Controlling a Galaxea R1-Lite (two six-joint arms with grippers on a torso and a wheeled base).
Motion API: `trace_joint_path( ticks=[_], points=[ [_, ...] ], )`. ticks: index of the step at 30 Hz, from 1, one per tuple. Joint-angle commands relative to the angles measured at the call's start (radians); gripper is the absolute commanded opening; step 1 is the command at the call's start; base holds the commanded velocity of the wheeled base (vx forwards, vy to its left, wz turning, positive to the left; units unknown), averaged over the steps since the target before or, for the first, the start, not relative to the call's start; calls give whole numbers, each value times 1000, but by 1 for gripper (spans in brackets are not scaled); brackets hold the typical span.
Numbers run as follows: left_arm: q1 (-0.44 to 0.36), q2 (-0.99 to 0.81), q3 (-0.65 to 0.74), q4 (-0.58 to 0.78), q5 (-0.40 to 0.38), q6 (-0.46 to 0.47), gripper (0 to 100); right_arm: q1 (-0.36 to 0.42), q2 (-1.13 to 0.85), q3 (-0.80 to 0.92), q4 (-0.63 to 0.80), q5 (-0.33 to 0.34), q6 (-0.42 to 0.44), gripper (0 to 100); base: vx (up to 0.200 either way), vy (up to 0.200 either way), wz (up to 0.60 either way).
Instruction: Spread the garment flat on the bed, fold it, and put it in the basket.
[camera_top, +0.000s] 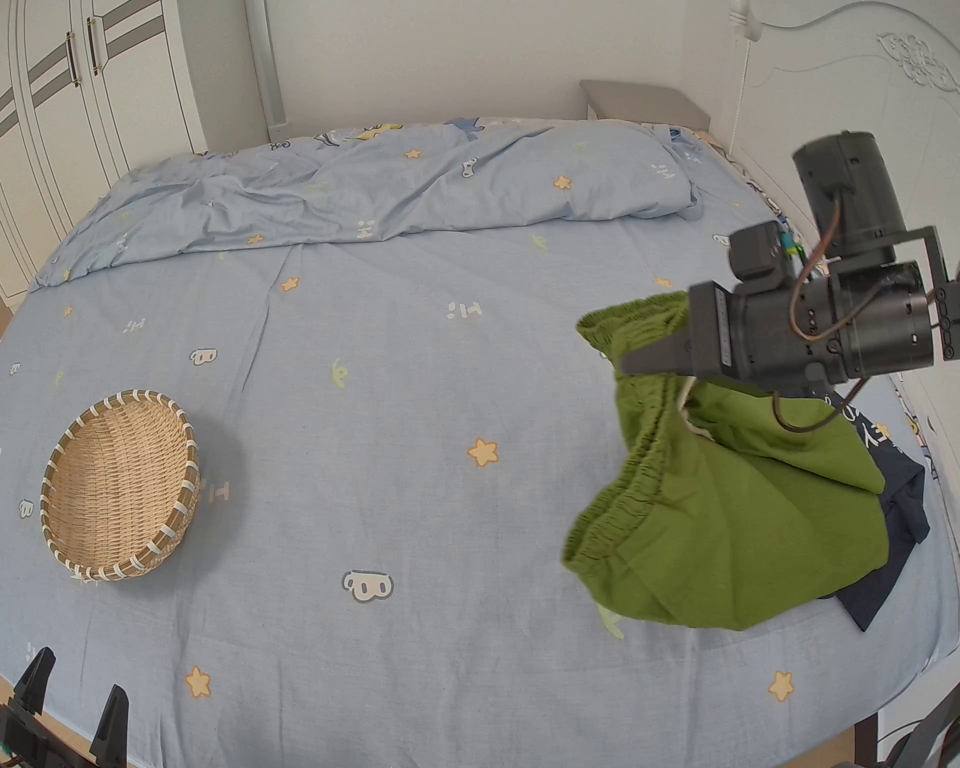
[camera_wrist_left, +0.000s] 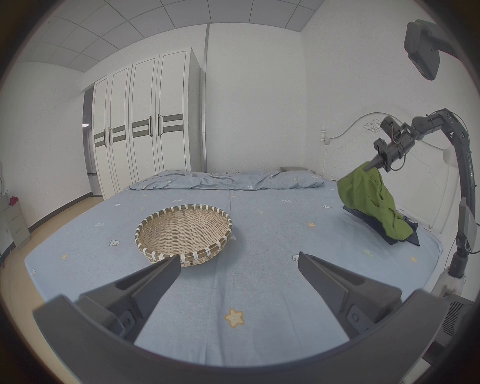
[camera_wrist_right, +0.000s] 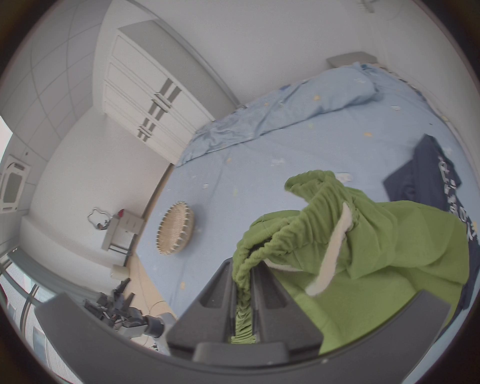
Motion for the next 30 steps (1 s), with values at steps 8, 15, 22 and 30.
trace_joint_path(
  ticks=[8, 15, 22, 30],
  points=[
    [0, -16, 16, 0, 0, 0, 100, 269, 413, -519, 96, -13, 49, 0, 0, 0, 0],
    [0, -16, 16, 0, 0, 0, 100, 268, 557, -546, 110, -13, 78, 0, 0, 0, 0],
    [0, -16, 16, 0, 0, 0, 100, 271, 612, -546, 125, -15, 76, 100, 0, 0, 0],
    [0, -16, 16, 0, -1, -1, 100, 265, 615, -546, 145, -15, 78, 100, 0, 0, 0]
  ],
)
